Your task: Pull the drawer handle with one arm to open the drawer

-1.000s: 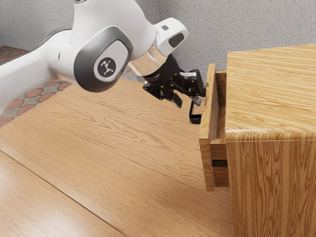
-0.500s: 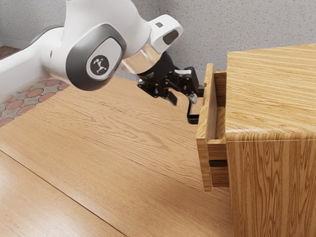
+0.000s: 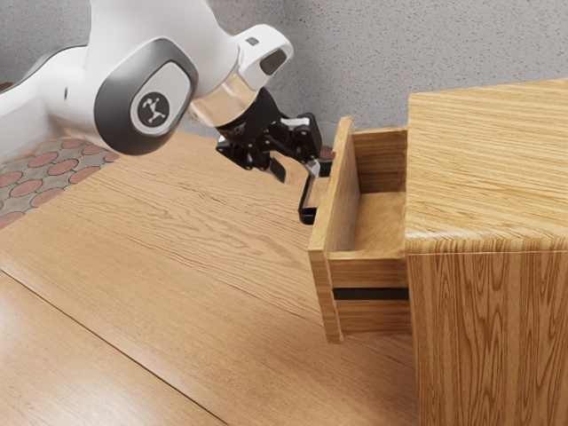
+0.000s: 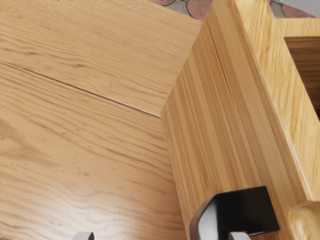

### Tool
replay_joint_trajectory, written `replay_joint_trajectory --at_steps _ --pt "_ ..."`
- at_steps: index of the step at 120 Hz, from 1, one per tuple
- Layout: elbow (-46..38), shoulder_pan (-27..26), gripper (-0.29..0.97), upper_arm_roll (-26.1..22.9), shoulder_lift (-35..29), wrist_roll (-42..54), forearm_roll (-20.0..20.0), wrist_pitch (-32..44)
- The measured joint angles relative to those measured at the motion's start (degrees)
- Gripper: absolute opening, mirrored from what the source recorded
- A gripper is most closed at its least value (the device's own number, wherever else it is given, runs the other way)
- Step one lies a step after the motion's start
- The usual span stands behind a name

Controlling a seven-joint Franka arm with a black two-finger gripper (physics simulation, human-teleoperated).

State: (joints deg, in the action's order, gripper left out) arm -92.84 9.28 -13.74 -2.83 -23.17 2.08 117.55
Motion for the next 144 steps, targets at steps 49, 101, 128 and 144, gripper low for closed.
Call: replay_joint_trajectory --at_steps 49,101,128,144 --pt "-0.2 0.7 0.3 0.3 -0.6 -0.2 -0.1 -0.9" --pt "-5.0 1.3 0.3 0.5 -5.3 -0.3 0.1 -1.1" --pt "-7.3 1.3 0.3 1.5 -7.8 -0.4 0.2 -1.1" --pt "-8.7 1.4 0.3 1.8 -9.3 -0.4 0.3 -1.0"
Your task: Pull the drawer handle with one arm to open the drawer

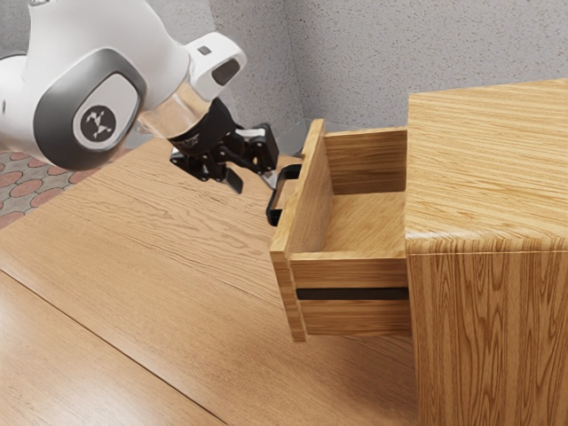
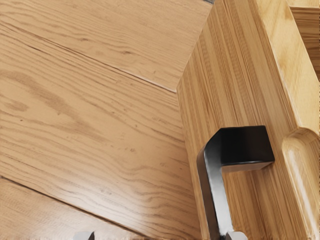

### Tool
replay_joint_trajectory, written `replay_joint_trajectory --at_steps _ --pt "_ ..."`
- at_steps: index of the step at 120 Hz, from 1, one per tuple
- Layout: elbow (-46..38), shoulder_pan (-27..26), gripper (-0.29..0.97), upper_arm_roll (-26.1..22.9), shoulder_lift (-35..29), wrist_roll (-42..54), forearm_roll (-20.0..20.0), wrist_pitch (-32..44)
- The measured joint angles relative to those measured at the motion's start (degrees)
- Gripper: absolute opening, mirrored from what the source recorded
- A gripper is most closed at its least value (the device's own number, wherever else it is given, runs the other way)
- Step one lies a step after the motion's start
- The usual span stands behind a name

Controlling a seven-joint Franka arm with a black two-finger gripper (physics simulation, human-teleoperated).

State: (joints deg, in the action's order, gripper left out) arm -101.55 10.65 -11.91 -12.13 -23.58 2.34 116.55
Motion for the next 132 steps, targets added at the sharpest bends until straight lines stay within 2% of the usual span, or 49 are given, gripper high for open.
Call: replay_joint_trajectory --at_steps 44,132 --pt "-2.9 -0.1 0.3 1.0 -2.8 0.0 0.2 0.2" --pt "-1.3 -0.6 0.3 -0.9 0.3 -0.1 0.3 1.0"
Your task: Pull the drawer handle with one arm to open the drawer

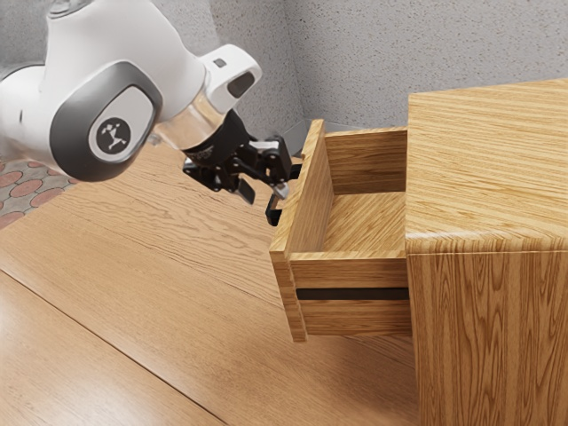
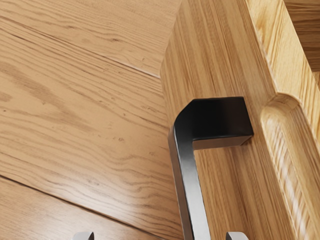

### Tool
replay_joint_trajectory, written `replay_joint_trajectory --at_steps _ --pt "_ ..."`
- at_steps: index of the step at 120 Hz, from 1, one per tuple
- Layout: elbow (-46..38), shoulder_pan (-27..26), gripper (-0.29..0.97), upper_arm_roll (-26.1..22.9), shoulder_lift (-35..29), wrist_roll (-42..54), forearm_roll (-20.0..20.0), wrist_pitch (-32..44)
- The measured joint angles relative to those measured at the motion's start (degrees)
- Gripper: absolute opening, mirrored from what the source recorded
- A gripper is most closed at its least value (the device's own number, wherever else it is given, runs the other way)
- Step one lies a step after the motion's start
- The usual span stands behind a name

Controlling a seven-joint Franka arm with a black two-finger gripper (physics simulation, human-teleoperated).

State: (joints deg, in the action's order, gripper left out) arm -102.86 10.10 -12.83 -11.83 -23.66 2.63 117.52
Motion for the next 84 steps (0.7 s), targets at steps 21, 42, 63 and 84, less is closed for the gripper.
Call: replay_joint_trajectory --at_steps 21,42,63,84 --pt "0.0 0.2 0.3 0.1 0.5 0.0 0.3 0.4" --pt "-0.2 0.4 0.3 0.4 0.1 0.0 0.5 0.7" --pt "-0.5 0.9 0.3 0.5 -1.0 0.0 0.4 0.6" --pt "-0.6 1.2 0.3 0.5 -1.1 0.0 0.4 0.6"
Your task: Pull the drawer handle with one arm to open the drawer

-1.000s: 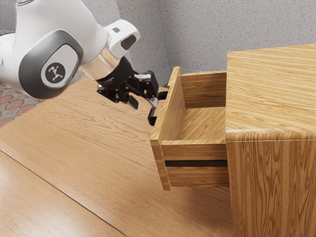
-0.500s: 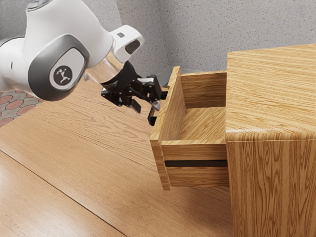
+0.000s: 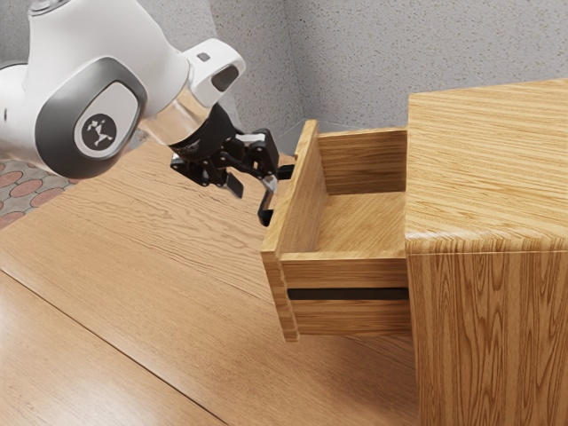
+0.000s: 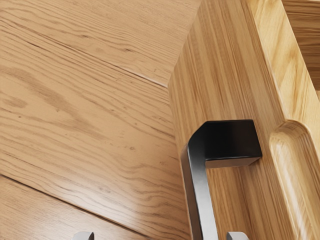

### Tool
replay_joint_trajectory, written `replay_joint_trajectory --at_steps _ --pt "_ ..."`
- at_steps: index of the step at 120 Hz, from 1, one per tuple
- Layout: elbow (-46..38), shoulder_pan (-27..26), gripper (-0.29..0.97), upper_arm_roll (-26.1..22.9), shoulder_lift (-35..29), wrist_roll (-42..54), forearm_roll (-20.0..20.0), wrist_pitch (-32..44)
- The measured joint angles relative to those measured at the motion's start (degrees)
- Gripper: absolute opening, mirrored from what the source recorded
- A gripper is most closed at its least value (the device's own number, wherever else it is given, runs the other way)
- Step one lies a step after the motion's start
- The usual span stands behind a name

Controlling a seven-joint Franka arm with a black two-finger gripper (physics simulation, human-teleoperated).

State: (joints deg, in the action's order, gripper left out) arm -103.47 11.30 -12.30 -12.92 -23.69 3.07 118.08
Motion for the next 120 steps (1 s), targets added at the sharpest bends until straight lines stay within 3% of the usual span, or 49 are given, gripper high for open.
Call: replay_joint_trajectory --at_steps 120 --pt "-0.7 0.3 0.31 2.0 -0.9 0.2 0.0 -0.4"
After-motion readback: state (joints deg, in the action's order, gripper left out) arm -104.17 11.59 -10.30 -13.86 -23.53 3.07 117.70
